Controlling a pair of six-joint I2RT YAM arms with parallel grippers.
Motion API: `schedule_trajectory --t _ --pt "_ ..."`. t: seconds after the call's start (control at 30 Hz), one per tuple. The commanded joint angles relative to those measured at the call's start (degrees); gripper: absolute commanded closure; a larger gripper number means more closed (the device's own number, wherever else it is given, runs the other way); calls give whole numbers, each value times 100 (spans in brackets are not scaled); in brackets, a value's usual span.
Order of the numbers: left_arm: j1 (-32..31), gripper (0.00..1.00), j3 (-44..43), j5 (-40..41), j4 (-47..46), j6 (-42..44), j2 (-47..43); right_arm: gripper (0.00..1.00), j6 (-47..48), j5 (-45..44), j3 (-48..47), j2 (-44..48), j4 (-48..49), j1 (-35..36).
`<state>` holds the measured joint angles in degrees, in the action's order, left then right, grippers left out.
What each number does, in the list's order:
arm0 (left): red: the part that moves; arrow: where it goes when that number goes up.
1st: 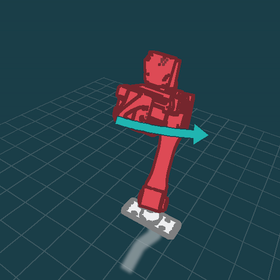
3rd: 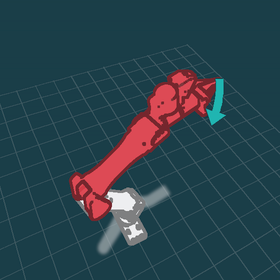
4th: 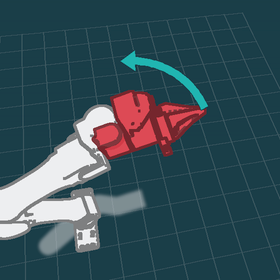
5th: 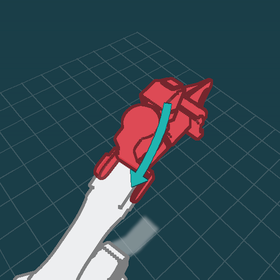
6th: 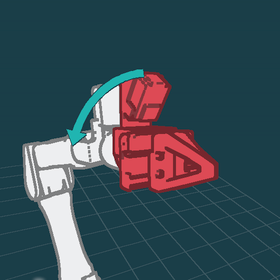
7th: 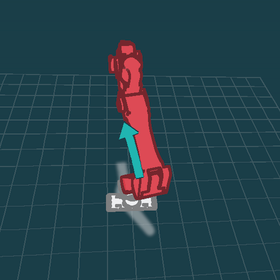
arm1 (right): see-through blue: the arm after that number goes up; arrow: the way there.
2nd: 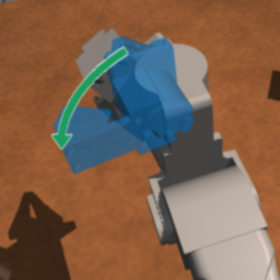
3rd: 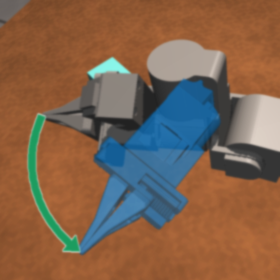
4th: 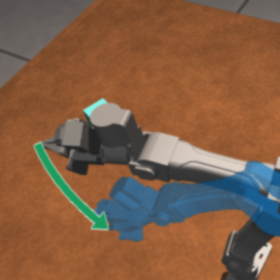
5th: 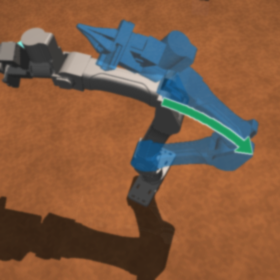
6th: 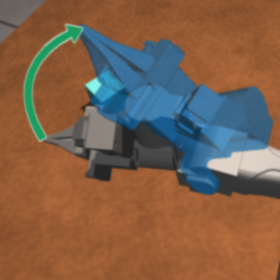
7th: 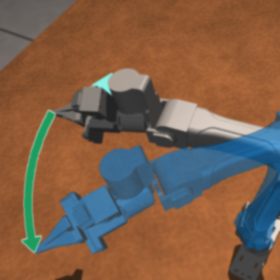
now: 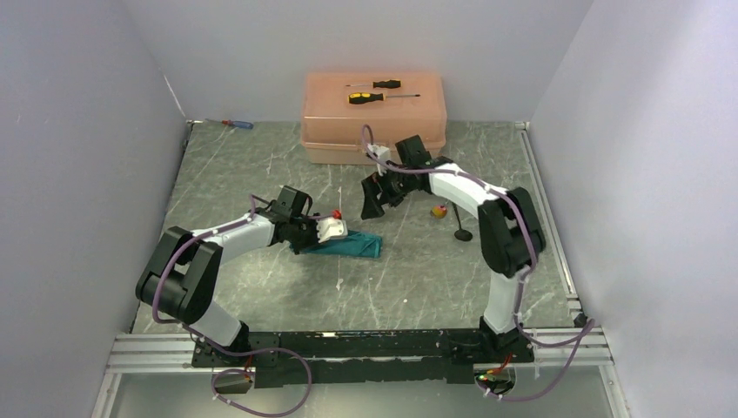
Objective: Fold the napkin into a case and place the utensils inside
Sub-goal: Fold the 2/3-rectangle-folded napkin at the center of the board.
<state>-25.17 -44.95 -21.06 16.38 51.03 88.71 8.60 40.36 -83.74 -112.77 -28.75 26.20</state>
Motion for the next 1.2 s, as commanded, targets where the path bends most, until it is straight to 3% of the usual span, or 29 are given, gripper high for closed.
schedule_trajectory --t 0.0,0.07,0.17,0.27,0.37,0.4,0.43,0.47,0.5,0.7,0.9,1.17 --pt "12 97 136 237 258 -218 -31 0 -1155 -1962 1377 1492 2207 183" --pt "9 97 136 253 285 -269 -41 0 -1558 -2687 2348 2399 3195 240" --pt "12 97 144 296 258 -381 -40 0 -2638 -2661 3100 2797 4156 53" --pt "14 97 143 329 243 -507 -68 0 -2606 -2114 3077 2585 3866 -42" --pt "11 97 173 271 278 -556 -73 6 -2784 -3065 3810 2964 4639 436" --pt "12 97 185 256 284 -558 -83 15 -2758 -3370 4027 3107 4944 673" --pt "12 97 194 266 282 -552 -93 43 -2769 -3621 4159 3175 5151 864" --pt "16 97 209 276 274 -531 -91 87 -2809 -3818 4186 3166 5259 1055" --pt "14 97 220 286 258 -510 -101 100 -2821 -3941 4145 3100 5269 1262" --pt "12 97 237 362 223 -488 -129 100 -2705 -4170 4119 2514 5932 2191" --pt "17 97 258 371 251 -467 -179 100 -3096 -3615 4234 1585 7104 2306" --pt "12 97 267 351 293 -435 -196 100 -3307 -3229 4470 934 7742 2311"
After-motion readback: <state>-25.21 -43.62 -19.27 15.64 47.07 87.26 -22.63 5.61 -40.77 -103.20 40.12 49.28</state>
